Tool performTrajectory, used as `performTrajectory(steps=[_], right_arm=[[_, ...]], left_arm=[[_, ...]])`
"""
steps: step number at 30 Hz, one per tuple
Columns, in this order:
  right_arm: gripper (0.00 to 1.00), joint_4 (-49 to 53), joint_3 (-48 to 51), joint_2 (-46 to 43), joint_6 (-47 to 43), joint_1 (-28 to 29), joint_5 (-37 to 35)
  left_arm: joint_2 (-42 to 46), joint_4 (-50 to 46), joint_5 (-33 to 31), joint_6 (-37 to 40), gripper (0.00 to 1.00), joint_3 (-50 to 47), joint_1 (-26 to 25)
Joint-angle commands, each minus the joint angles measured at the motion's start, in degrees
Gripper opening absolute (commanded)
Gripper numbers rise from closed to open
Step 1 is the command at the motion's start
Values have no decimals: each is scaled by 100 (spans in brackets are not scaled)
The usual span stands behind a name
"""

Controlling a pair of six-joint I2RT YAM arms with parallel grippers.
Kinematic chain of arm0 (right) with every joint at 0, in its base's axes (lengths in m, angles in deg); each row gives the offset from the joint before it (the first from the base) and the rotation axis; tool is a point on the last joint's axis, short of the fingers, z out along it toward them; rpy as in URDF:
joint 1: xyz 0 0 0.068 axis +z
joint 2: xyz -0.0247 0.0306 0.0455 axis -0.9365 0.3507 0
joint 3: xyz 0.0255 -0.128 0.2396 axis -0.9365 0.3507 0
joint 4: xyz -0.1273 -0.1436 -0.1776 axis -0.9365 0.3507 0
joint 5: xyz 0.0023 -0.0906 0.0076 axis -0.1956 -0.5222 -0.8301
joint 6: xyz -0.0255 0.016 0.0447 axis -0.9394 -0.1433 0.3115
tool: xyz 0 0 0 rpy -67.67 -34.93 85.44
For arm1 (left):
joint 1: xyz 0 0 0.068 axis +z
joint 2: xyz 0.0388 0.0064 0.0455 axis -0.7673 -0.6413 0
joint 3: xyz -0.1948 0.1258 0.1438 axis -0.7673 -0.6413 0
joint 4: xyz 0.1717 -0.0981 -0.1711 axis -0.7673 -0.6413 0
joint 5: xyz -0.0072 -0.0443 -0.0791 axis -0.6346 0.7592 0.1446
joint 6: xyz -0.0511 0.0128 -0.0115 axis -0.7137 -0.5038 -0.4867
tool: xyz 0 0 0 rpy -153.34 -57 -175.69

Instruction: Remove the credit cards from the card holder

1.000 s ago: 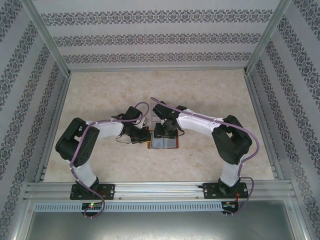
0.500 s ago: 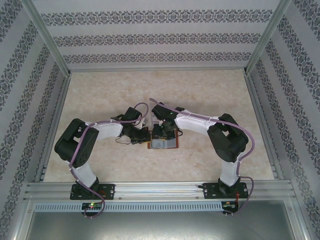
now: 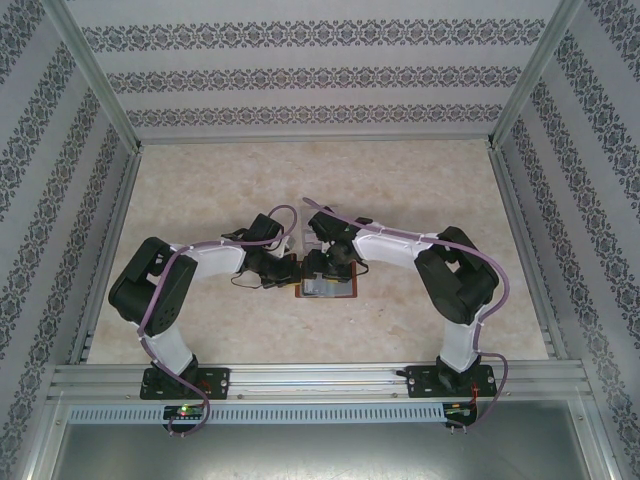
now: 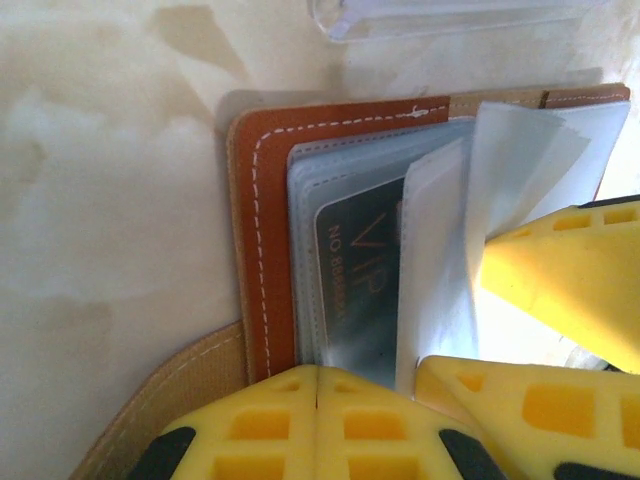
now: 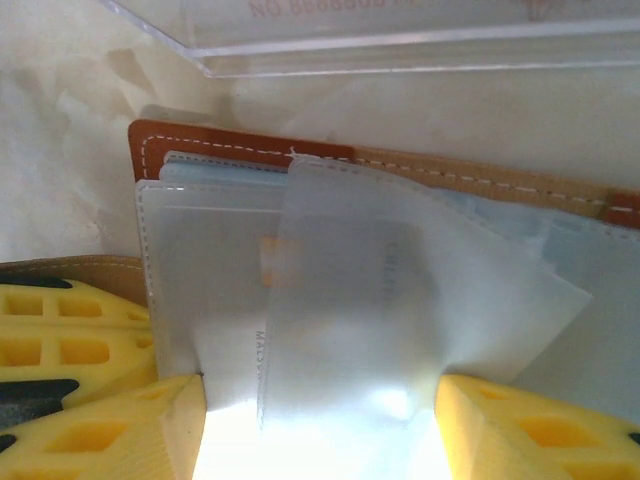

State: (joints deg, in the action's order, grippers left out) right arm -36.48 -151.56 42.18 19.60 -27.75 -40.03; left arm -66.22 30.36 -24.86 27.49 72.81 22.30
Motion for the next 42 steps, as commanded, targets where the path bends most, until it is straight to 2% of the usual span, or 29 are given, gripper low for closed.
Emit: performTrajectory(steps=[1,7,18,31,36,42], right_arm=[[66,-257,268,-111,66,-94,157],[65,-509,479,-229,92,-162,249],[39,-689,707,-340,68,-293,309],[17,-433,609,-739,-17,-220,253],[11,-415,532,-726,30,-111,309],[9,-587,455,-757,158,16,435]], left_arm=[[160,-598,-265,9,1,71,-66],[457,-642,-289,-118,1,191,-69],[593,-576,-224,-291,1,248,-66],[575,-639,-206,-259,1,411,-67],[533,-627,-189,-237,1,454,-67],[535,-620,-176,-207,1,416,-71]])
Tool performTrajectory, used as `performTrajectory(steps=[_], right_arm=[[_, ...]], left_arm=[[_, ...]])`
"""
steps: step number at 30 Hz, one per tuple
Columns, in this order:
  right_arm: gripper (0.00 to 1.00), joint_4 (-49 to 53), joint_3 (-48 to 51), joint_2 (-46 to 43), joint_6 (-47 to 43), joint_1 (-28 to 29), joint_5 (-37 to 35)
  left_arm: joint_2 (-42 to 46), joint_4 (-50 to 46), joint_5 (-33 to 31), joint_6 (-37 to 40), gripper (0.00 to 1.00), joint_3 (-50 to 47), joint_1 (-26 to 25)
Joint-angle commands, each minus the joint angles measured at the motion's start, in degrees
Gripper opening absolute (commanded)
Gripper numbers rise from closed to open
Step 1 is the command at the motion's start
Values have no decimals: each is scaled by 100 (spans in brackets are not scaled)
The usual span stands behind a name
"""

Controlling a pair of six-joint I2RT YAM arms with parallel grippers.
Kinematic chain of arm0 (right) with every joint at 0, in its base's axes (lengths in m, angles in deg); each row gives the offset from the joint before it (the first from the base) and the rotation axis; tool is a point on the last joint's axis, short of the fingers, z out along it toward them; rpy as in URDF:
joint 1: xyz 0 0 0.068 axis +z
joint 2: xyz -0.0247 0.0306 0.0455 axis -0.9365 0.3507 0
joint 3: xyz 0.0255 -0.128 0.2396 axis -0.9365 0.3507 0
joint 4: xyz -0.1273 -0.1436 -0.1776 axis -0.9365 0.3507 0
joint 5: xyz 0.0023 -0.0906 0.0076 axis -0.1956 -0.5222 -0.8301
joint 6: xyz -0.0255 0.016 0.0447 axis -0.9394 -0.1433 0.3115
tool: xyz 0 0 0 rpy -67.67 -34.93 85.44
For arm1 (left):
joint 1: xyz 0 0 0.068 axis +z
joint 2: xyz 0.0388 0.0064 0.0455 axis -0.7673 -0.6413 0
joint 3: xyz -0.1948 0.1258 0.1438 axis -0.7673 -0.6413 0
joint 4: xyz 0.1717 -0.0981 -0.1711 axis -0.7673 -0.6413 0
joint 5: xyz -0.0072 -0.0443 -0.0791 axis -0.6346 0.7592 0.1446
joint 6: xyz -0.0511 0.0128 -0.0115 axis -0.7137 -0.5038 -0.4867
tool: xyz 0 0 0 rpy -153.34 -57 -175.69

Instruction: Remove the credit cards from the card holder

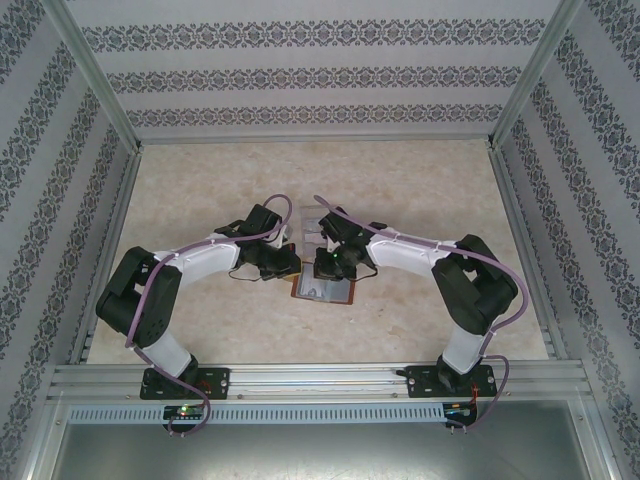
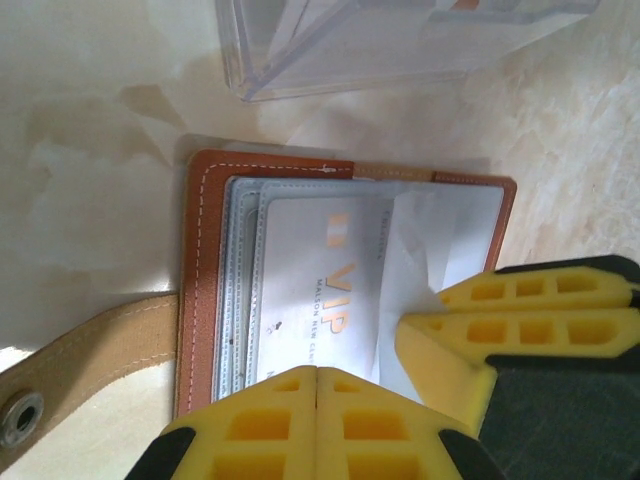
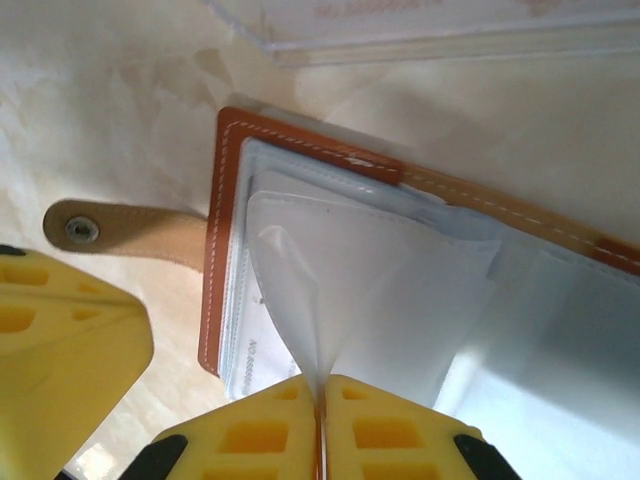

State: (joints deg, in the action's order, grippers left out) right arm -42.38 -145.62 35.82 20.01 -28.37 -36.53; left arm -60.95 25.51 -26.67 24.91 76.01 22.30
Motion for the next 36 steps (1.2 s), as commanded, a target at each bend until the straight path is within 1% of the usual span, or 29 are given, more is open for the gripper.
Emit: performTrajectory(steps=[1,6,12,17,21,25,29,31,33,36], right_arm=[[9,25,-162,-125,117,97,87],[9,95,-142,-176,66,130,80],[8,132,33,-396,-62,179,106],[7,146,131,-560,-224,236,156],[6,133,80,-511,-361,275,282],[6,102,-30,-391,-419,313,316],[6,134,-40,-324,-427,329,246],[8,263,-46,-323,-420,330,78],[13,474,-47,-335,-400,330,-167],[19,775,-59,-384,-384,330,-477]], left_arm=[[-4,-106,20,41,1,74,-75],[-223,42,213,12,1,27,-84],[-370,70,274,29,1,99,-137],[-227,-43,17,45,1,108,-143],[-17,-236,-252,90,2,84,-143],[42,-233,-196,64,2,31,-137],[-121,-123,-21,33,2,-39,-149],[-261,-24,77,18,2,-71,-156],[-420,163,174,-19,2,-103,-171],[-608,283,226,-25,2,-119,-168]])
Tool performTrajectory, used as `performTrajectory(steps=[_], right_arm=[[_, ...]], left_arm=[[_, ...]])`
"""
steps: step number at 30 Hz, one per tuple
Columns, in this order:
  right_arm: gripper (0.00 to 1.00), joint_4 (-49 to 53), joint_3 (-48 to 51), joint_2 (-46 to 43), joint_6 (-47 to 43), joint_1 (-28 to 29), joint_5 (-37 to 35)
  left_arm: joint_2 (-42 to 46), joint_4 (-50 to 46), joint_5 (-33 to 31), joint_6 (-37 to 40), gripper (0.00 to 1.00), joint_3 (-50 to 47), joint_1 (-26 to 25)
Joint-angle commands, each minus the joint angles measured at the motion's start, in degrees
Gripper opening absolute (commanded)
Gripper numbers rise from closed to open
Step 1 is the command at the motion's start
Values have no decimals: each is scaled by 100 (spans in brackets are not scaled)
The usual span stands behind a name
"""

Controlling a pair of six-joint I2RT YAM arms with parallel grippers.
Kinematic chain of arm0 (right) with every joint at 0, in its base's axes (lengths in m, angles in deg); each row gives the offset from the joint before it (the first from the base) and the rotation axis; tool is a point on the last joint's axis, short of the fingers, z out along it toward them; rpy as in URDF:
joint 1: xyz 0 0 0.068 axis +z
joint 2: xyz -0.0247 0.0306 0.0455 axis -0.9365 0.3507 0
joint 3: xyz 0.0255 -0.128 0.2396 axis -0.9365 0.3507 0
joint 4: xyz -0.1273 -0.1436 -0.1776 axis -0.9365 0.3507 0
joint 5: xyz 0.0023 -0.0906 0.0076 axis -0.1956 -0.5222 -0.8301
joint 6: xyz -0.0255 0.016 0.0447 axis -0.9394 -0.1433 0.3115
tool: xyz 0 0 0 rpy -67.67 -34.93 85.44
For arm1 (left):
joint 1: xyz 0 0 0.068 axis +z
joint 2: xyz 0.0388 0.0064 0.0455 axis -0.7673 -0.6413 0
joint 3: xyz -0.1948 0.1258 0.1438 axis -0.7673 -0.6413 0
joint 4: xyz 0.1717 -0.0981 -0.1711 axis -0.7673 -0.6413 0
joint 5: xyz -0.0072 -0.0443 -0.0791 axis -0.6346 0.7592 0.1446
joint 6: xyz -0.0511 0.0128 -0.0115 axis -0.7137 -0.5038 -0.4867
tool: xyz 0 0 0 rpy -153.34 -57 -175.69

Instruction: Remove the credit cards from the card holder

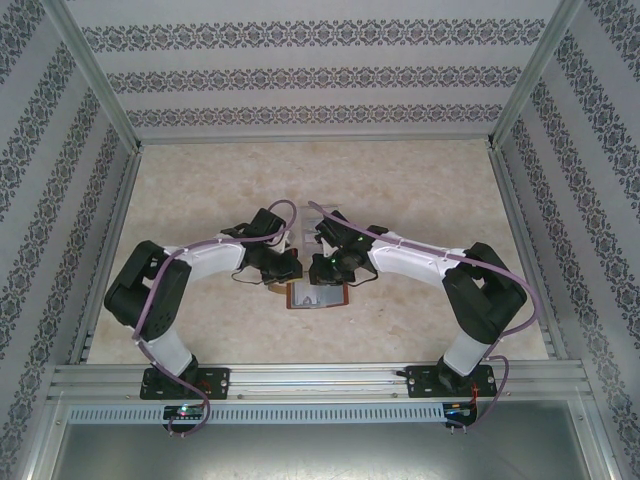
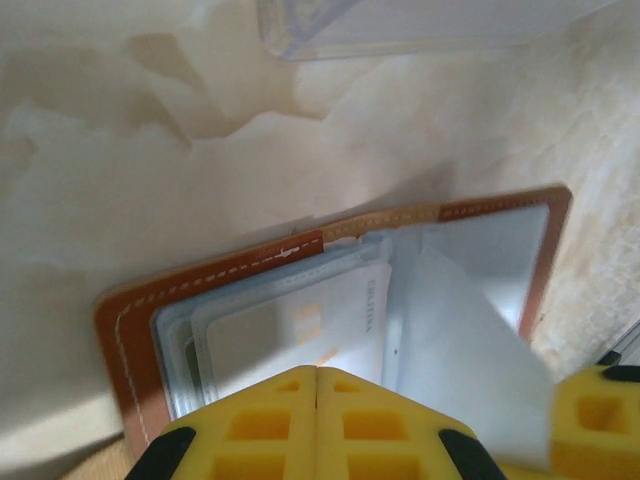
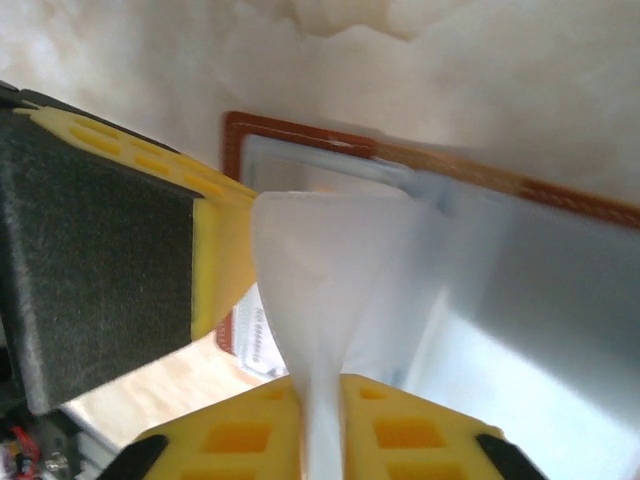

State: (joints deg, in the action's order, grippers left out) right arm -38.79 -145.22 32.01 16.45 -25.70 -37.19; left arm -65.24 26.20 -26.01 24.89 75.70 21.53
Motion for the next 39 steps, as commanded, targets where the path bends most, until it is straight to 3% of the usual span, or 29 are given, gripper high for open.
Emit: performTrajectory(steps=[1,16,30,34,39], right_arm=[[20,498,-110,-12,-29,66,-484],[18,1360,-88,-119,-116,18,-1410],[40,1684,-134,-270,-149,-51,-1900],[40,1592,-134,-589,-107,-113,-1735],[39,996,-45,-752,56,-159,-996]], left_arm=[[-206,225,153,-31,2,-96,-93],[-273,84,4,72,2,-111,-85],[-81,22,61,73,3,-83,-82],[2,6,89,49,3,-57,-86],[67,-6,125,29,3,-23,-91]])
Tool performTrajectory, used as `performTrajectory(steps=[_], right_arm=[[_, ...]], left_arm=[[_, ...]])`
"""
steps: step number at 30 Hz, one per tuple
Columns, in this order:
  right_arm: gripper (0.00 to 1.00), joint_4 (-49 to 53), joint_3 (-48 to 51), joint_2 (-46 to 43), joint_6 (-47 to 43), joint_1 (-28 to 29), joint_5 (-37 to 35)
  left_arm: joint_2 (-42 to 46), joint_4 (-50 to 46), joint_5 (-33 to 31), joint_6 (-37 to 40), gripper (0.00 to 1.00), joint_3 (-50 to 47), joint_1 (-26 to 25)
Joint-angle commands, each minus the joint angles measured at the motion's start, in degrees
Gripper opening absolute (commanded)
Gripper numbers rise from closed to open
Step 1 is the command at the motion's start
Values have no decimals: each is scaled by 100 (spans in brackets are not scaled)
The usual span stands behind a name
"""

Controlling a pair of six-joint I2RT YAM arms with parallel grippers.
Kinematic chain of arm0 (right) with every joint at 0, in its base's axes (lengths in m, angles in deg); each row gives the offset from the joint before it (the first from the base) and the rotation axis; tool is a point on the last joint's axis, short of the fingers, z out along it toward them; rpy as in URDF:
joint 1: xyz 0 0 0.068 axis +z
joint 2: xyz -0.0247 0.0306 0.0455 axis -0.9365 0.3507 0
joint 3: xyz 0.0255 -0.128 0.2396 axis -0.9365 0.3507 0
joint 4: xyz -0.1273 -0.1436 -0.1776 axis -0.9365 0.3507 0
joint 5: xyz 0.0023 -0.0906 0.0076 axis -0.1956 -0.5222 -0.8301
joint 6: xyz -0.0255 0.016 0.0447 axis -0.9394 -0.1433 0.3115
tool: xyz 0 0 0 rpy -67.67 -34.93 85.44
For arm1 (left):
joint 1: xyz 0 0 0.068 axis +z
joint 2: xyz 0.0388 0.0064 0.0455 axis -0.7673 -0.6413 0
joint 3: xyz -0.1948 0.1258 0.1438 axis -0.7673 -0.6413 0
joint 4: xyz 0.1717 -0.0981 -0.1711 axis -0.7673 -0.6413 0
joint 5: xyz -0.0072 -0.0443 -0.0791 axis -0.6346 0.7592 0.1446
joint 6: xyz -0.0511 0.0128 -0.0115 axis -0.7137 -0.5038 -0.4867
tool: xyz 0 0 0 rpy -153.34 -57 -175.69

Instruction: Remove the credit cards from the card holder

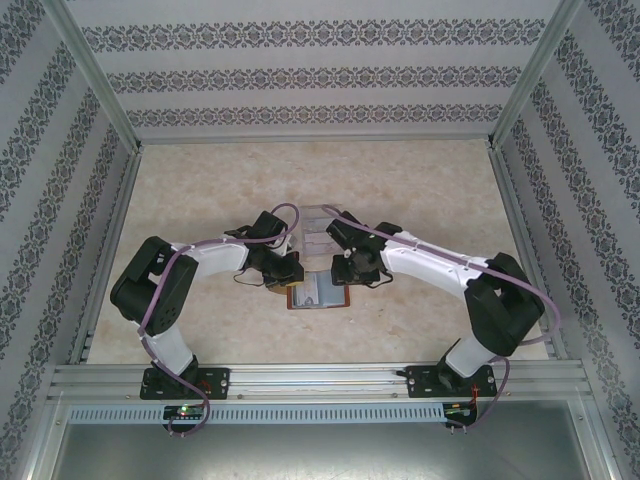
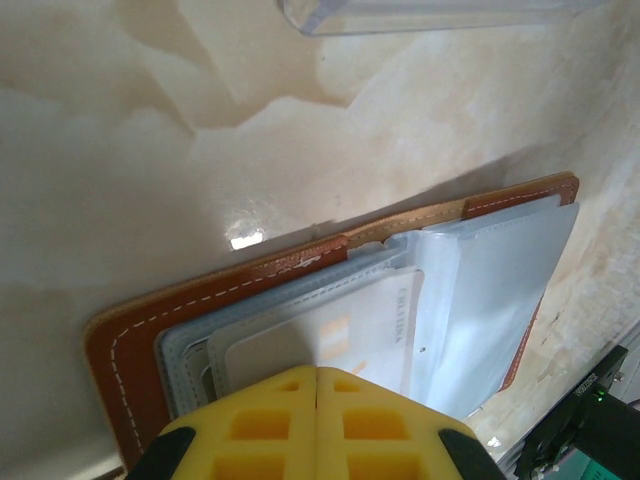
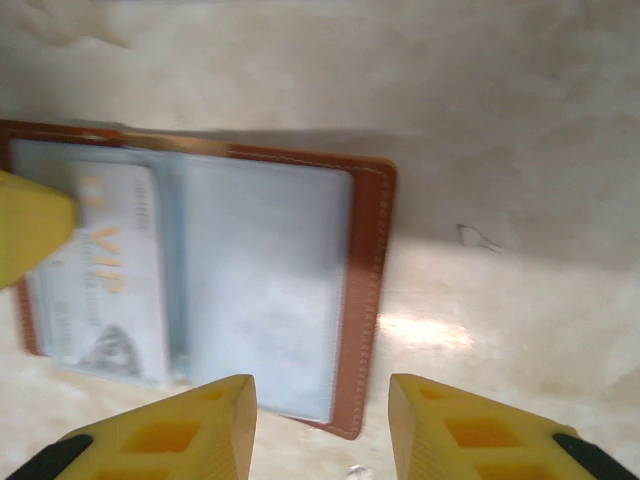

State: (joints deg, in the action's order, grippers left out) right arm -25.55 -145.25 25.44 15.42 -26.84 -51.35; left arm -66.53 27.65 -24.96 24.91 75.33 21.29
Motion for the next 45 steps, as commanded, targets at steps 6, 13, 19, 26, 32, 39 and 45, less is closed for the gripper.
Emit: performTrajectory(steps=[6,13,19,26,32,39,45], right_arm=[[34,-1209,144,134,426,-106,1348],[31,-1861,309,531,650,-149,1909],[26,-2054,412,769,671,-169,1955],[24,-2249,497,934,703,-191,2068],[23,-2357,499,1048,725,-185,2168],[23,-2360,481,1145,690,-189,2145],[23,-2437,502,1225,706,-177,2193]], left_arm=[[267,-158,73,14,3,11,-62],[237,-146,162,-1,1,15,-71],[147,-274,33,58,0,31,-63],[41,-296,2,78,0,28,-67],[17,-338,-40,108,0,46,-62],[14,-369,-70,125,0,28,-63],[-4,-367,-85,134,0,18,-63]])
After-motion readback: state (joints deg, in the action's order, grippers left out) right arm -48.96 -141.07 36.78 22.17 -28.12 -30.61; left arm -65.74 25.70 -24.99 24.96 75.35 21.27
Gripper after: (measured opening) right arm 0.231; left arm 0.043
